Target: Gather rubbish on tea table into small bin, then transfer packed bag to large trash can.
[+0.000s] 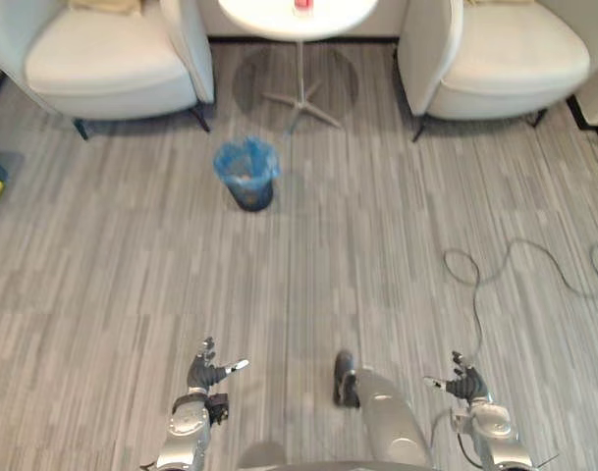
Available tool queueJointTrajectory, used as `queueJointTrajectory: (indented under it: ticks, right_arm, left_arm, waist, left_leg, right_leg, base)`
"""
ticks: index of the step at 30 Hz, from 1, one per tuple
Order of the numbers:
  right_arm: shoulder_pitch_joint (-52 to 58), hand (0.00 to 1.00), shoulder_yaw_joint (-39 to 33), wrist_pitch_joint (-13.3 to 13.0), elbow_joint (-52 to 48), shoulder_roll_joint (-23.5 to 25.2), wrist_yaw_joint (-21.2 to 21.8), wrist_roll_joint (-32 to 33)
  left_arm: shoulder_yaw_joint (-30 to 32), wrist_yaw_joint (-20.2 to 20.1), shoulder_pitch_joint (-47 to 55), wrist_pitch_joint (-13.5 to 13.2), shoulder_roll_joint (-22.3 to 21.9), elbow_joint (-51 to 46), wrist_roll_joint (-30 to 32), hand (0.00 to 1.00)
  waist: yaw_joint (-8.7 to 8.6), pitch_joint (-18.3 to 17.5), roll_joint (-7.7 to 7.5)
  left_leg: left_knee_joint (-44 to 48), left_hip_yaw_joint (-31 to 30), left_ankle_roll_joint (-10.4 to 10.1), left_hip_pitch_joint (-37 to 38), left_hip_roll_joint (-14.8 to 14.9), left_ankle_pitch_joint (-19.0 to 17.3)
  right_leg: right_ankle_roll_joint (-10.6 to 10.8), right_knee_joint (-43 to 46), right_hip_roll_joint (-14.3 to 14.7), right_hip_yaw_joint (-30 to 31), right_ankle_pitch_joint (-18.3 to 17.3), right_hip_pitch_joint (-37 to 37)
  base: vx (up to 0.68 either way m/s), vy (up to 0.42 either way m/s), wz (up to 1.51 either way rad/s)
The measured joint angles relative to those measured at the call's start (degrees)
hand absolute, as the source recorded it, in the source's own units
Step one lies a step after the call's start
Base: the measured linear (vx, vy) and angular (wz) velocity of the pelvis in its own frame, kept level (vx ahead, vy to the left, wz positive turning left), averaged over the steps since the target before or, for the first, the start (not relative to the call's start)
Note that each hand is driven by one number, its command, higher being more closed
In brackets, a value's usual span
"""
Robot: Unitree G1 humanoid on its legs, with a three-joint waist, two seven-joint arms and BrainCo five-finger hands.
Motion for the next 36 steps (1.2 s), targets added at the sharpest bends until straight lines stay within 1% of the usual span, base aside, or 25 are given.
queueJointTrajectory:
  ticks: [2, 4, 5, 6, 7, 8, 10, 11, 12, 13, 14, 16, 17, 19, 21, 22, 23, 24, 25, 27, 28, 30, 33, 35, 36]
  right_arm:
    - [-1.2, 0.0, -0.1, -0.4, 0.5, 0.4, 0.0, 0.4]
    - [-3.2, 0.0, -0.2, -0.2, 2.3, 0.0, -0.3, 0.9]
    - [-4.1, 0.0, -0.1, 0.0, 3.9, -0.7, -0.3, 0.9]
    - [-4.2, 0.0, -0.1, 0.0, 4.3, -1.1, -0.3, 0.9]
    - [-4.0, 0.0, -0.1, 0.1, 5.0, -1.8, -0.3, 0.9]
    - [-4.2, 0.0, 0.0, 0.4, 5.5, -1.0, -0.7, 0.9]
    - [-3.6, 0.0, 0.0, 0.3, 5.7, -0.6, -0.9, 0.8]
    - [-3.5, 0.0, 0.0, 0.3, 5.9, -0.5, -1.0, 0.8]
    - [-3.7, 0.0, -0.1, 0.3, 6.6, -0.1, -1.0, 0.8]
    - [-3.5, 0.0, -0.1, 0.3, 7.6, 0.7, -1.0, 0.8]
    - [-3.2, 0.0, 0.0, 0.3, 7.8, 1.0, -0.9, 0.8]
    - [-1.4, 0.0, 0.2, 0.3, 7.5, 2.2, -0.9, 0.7]
    - [-1.2, 0.0, 0.3, 0.3, 7.4, 2.5, -0.9, 0.7]
    - [-1.0, 0.0, 1.5, 0.3, 7.5, 2.3, -0.9, 0.7]
    - [-0.9, 0.0, 1.5, 0.3, 7.6, 2.1, -0.9, 0.7]
    - [-0.3, 0.0, 1.3, 0.3, 7.5, 2.2, -1.0, 0.6]
    - [0.8, 0.0, 1.1, 0.5, 7.5, 2.0, -1.0, 0.2]
    - [1.5, 0.0, 1.2, 0.6, 7.5, 2.0, -1.0, 0.1]
    - [2.0, 0.0, 1.2, 1.3, 7.5, 1.6, -1.0, 0.0]
    - [2.0, 0.0, 1.5, 1.5, 5.6, 2.3, -1.0, -0.2]
    - [2.2, 0.0, 2.1, 1.5, 3.0, 2.4, -1.0, -0.2]
    - [1.9, 0.0, 2.2, 1.0, 0.6, 3.6, -1.4, -0.1]
    - [2.0, 0.0, 1.1, -0.3, -1.1, 4.3, -1.7, 0.2]
    - [2.0, 0.0, 0.9, -0.4, -1.6, 3.1, -2.3, 0.2]
    - [2.0, 0.0, 0.6, -0.1, -1.1, 2.6, -2.3, 0.2]
  left_arm:
    - [-0.1, -0.1, 0.9, 0.1, -0.1, -2.0, 0.0, 0.0]
    - [0.1, 0.0, 1.0, 0.1, -0.2, -2.4, 0.0, 0.0]
    - [0.6, 0.0, 1.6, 0.2, -0.8, -2.5, 0.0, 0.0]
    - [0.7, 0.0, 2.2, 0.2, -1.0, -2.6, 0.0, 0.0]
    - [1.5, 0.2, 3.7, 0.2, -1.8, -2.8, 0.0, 0.0]
    - [2.3, 0.3, 4.1, 0.4, -1.5, -1.9, 0.0, 0.0]
    - [3.0, 0.3, 3.5, 0.6, -1.6, -1.8, 0.0, 0.0]
    - [2.8, 0.3, 3.4, 0.6, -1.6, -1.8, 0.0, 0.0]
    - [2.8, 0.3, 2.9, 0.6, -1.5, -0.8, 0.0, 0.0]
    - [2.4, 0.4, 2.5, 0.9, -0.9, 0.6, -0.1, 0.0]
    - [1.9, 0.4, 2.5, 1.0, -0.6, 0.9, -0.1, 0.0]
    - [0.8, 0.6, 2.2, 1.0, -0.1, 0.8, -0.1, 0.0]
    - [0.8, 0.6, 2.0, 0.9, -0.1, 0.7, -0.1, 0.0]
    - [0.8, 0.5, 0.6, 0.7, 0.1, 0.8, -0.5, 0.0]
    - [0.9, 0.5, -0.6, 0.7, 0.0, 0.9, -0.5, 0.0]
    - [0.9, 0.6, -1.2, 0.7, 0.0, 1.0, -0.5, 0.0]
    - [0.9, 0.9, -1.3, 0.7, -0.1, 1.1, -0.5, 0.0]
    - [0.9, 1.4, -1.2, 0.7, -0.1, 1.3, -0.5, 0.0]
    - [1.0, 1.7, -1.3, 0.7, -0.9, 2.2, -0.4, 0.0]
    - [1.1, 1.7, -1.3, 0.7, -1.8, 2.4, -0.4, 0.0]
    - [1.6, 1.6, -1.3, 0.8, -3.2, 2.3, -0.5, 0.0]
    - [1.1, 1.6, -0.8, 0.9, -4.3, 2.7, -0.4, 0.0]
    - [-1.4, 1.4, -0.8, 0.8, -5.8, 3.2, 0.0, 0.0]
    - [-1.4, 1.5, -0.5, 0.8, -6.3, 3.4, 0.0, 0.0]
    - [-1.4, 1.4, 0.2, 0.9, -6.2, 4.0, 0.1, 0.0]
  waist:
    - [1.89, 0.4, -0.96]
    - [4.24, 1.0, -1.48]
    - [5.52, 1.1, -1.51]
    - [6.48, 1.0, -1.15]
    - [6.81, 0.2, 0.77]
    - [6.77, -0.1, -0.26]
    - [6.53, -1.4, -3.14]
    - [6.56, -1.5, -4.03]
    - [6.27, -1.0, -5.03]
    - [5.27, -0.9, -5.42]
    - [4.81, -0.8, -5.39]
    - [3.42, -1.3, -4.37]
    - [3.2, -1.6, -4.15]
    - [1.68, -1.5, -3.47]
    - [0.23, -1.6, -3.51]
    - [-0.51, -1.5, -3.54]
    - [-0.53, -1.8, -3.88]
    - [-0.49, -1.9, -3.99]
    - [-0.36, -2.4, -2.25]
    - [-0.2, -2.5, -1.4]
    - [0.24, -2.2, -1.07]
    - [0.91, -1.8, -1.62]
    - [1.95, -1.5, -2.91]
    - [2.02, -2.1, -1.28]
    - [1.86, -2.6, 2.11]
  left_leg:
    - [-4.9, 1.2, -0.3, -8.3, -2.6, -3.0]
    - [-19.2, 0.9, -0.9, -14.2, -6.5, -3.4]
    - [-36.0, -1.6, -5.1, -15.8, -9.8, -0.2]
    - [-43.5, -2.8, -6.9, -15.7, -10.2, 1.6]
    - [-51.5, -4.4, -6.4, -15.8, -9.1, 5.1]
    - [-46.2, -4.0, -2.6, -16.0, -9.9, 10.9]
    - [-41.6, -1.6, 0.5, -16.4, -11.8, 6.5]
    - [-41.1, -0.9, 1.0, -15.5, -12.5, 4.8]
    - [-40.5, -0.2, 1.9, -12.1, -13.4, 1.7]
    - [-40.4, -0.6, 2.8, -7.5, -14.2, -1.0]
    - [-40.8, -0.8, 3.0, -4.8, -14.5, -2.2]
    - [-47.5, -2.3, 3.8, 6.7, -14.9, -4.5]
    - [-49.4, -3.0, 4.0, 8.8, -14.9, -4.7]
    - [-52.9, -4.8, 4.0, 14.4, -13.6, -4.7]
    - [-54.6, -7.9, 3.4, 17.5, -12.3, -5.0]
    - [-54.7, -10.3, 2.6, 18.8, -12.1, -5.5]
    - [-54.2, -12.3, -0.2, 20.3, -11.8, -7.2]
    - [-53.4, -13.2, -1.7, 21.2, -11.5, -8.3]
    - [-50.4, -15.7, -2.4, 21.2, -9.3, -9.8]
    - [-38.9, -15.5, -5.6, 16.2, -8.3, -7.1]
    - [-26.1, -13.5, -6.6, 9.9, -7.4, -1.2]
    - [-16.9, -7.0, -6.0, 4.8, -2.9, -3.6]
    - [-24.7, 3.3, -4.9, 0.9, -1.7, -6.8]
    - [-38.9, 5.0, -6.8, -0.5, -3.6, -4.0]
    - [-46.3, 3.6, -1.6, -0.5, -3.8, 3.7]
  right_leg:
    - [0.0, -6.2, -0.5, 1.6, 0.0, 6.4]
    - [1.3, -9.0, -1.9, 4.0, -1.7, 10.6]
    - [3.2, -10.0, -3.2, 6.0, -4.2, 13.2]
    - [3.8, -10.4, -3.3, 7.0, -5.4, 14.5]
    - [4.3, -11.2, -2.0, 9.6, -8.1, 17.5]
    - [5.0, -9.2, -3.3, 11.1, -10.8, 19.5]
    - [5.0, 2.9, -6.1, 12.8, -11.5, 14.8]
    - [6.3, 9.3, -6.9, 13.5, -11.0, 12.5]
    - [15.3, 24.3, -8.2, 14.4, -6.1, 7.7]
    - [21.8, 37.8, -9.1, 13.3, -2.1, 3.3]
    - [19.9, 43.0, -10.0, 11.4, -2.2, 1.5]
    - [11.4, 47.7, -13.2, 1.6, -5.7, -5.2]
    - [10.4, 45.7, -13.2, -0.4, -6.5, -7.1]
    - [9.8, 32.0, -11.5, -4.0, -8.2, -12.9]
    - [10.7, 15.2, -7.9, 0.4, -5.2, -16.6]
    - [11.9, 2.6, -5.6, 6.9, 0.4, -16.8]
    - [13.7, -3.0, -5.0, 11.9, 7.7, -16.6]
    - [13.4, -2.6, -4.7, 12.9, 12.3, -16.0]
    - [10.5, 1.0, -3.4, 12.2, 13.6, -15.7]
    - [8.0, 3.7, -3.2, 8.2, 9.9, -14.6]
    - [6.9, 2.5, -2.8, 7.0, 8.9, -11.8]
    - [5.8, -1.1, -2.5, 5.3, 8.0, -5.1]
    - [5.1, -6.0, -4.4, 2.9, 7.3, 3.1]
    - [6.7, -6.9, -4.3, 2.4, 5.5, 4.1]
    - [7.8, -6.0, -2.3, 2.4, 3.0, 4.7]
  base:
    - [0.62, -0.055, -0.42]
    - [0.61, 0.035, -0.64]
    - [0.62, 0.093, -0.7]
    - [0.64, 0.165, -0.93]
    - [0.68, 0.248, -0.73]
    - [0.69, 0.26, -0.56]
    - [0.8, 0.275, -0.15]
    - [0.87, 0.281, -0.18]
    - [0.56, 0.178, -0.12]
    - [0.69, 0.2, -0.05]
    - [0.67, 0.158, 0.08]
    - [0.71, 0.114, 0.17]
    - [0.62, 0.028, 0.44]
    - [0.69, -0.053, 0.53]
    - [0.63, -0.126, 0.78]
    - [0.61, -0.187, 1.18]
    - [0.61, -0.213, 1.21]
    - [0.66, -0.287, 1.14]
    - [0.66, -0.319, 0.87]
    - [0.61, -0.31, 0.88]
    - [0.52, -0.277, 0.75]
    - [0.53, -0.253, 0.56]
    - [0.43, -0.142, 0.45]
    - [0.24, 0.004, 0.11]
    - [0.24, 0.054, 0.02]
